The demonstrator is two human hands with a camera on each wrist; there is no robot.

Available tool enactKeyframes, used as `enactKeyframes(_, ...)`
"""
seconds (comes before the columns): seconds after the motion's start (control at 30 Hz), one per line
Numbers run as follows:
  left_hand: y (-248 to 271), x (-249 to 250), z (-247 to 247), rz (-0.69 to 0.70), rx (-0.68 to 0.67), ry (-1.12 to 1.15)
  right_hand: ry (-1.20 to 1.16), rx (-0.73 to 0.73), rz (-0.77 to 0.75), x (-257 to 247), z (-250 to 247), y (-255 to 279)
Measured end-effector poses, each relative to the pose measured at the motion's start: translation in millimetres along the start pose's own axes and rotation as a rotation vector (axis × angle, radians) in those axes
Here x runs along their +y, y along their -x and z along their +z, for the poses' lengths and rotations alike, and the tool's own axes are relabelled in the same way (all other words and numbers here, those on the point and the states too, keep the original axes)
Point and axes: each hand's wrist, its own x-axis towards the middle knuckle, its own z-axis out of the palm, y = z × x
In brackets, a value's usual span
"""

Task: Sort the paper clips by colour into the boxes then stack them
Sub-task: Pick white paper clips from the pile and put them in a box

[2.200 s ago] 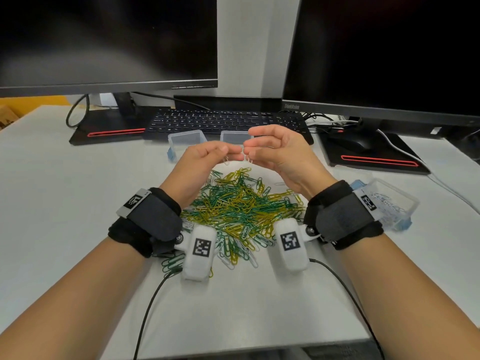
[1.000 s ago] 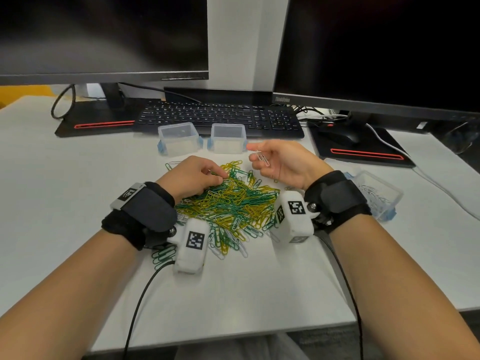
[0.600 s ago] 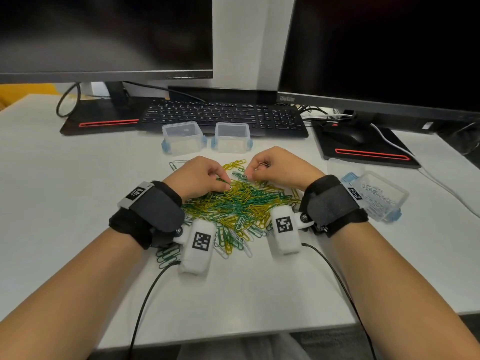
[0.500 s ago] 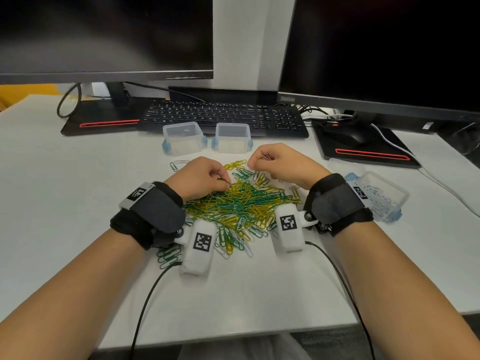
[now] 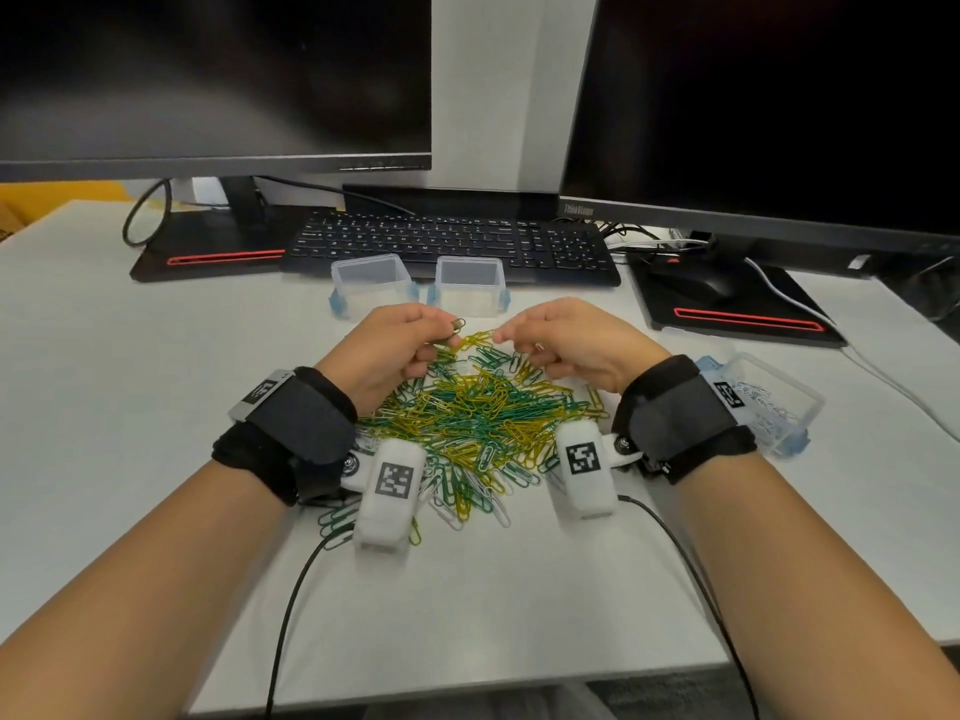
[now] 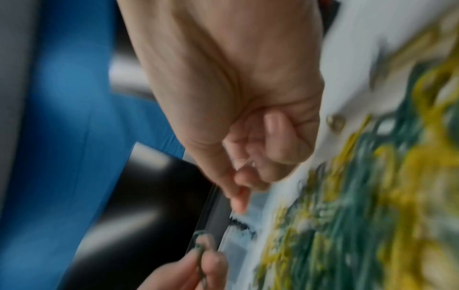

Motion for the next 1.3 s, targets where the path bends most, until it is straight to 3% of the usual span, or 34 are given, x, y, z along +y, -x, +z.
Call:
enactKeyframes(0.07, 1, 1, 0, -0.002, 0.039, -0.018, 0.254, 0.066, -0.050, 2, -1, 2)
enactKeyframes(0.2, 2, -3, -3, 0.143, 0.104, -0.333, 0.506, 0.065, -0.136, 3, 0, 5)
enactKeyframes(0.3, 2, -6, -7, 0.212, 0.075, -0.491, 0.560, 0.051, -0.126, 5, 3, 3)
enactKeyframes(0.5, 3, -6, -7, 0.156, -0.040, -0.663, 0.640, -0.002, -0.138, 1, 4, 5)
enactKeyframes(0.6, 3, -5, -5, 0.139, -0.069, -0.728, 0.431, -0.005, -0.115, -4, 2, 8)
enactKeyframes(0.73, 2, -7, -4, 0.167, -0.056, -0.687, -0.483, -0.211, -0.026, -7, -1, 4)
enactKeyframes(0.83, 1, -9, -2, 0.169, -0.030, -0.478, -0.798, -0.310, 0.010, -7, -1, 2)
enactKeyframes(0.9, 1, -9, 0, 0.169, -0.037, -0.389, -0.709, -0.258, -0.013, -7, 2, 1)
enactKeyframes(1.0, 4, -5, 4, 0.202, -0.049, -0.289, -0.338, -0.087, -0.087, -6, 9, 2)
enactKeyframes(1.07, 6, -3, 5, 0.209, -0.059, -0.248, -0.187, -0.079, -0.118, -3, 14, 2)
enactKeyframes(1.2, 6, -3, 4, 0.198, -0.032, -0.225, -0.136, -0.057, -0.174, -4, 15, 2)
enactKeyframes(1.3, 6, -1, 1, 0.152, -0.020, -0.207, -0.385, -0.048, -0.125, -8, 7, 2)
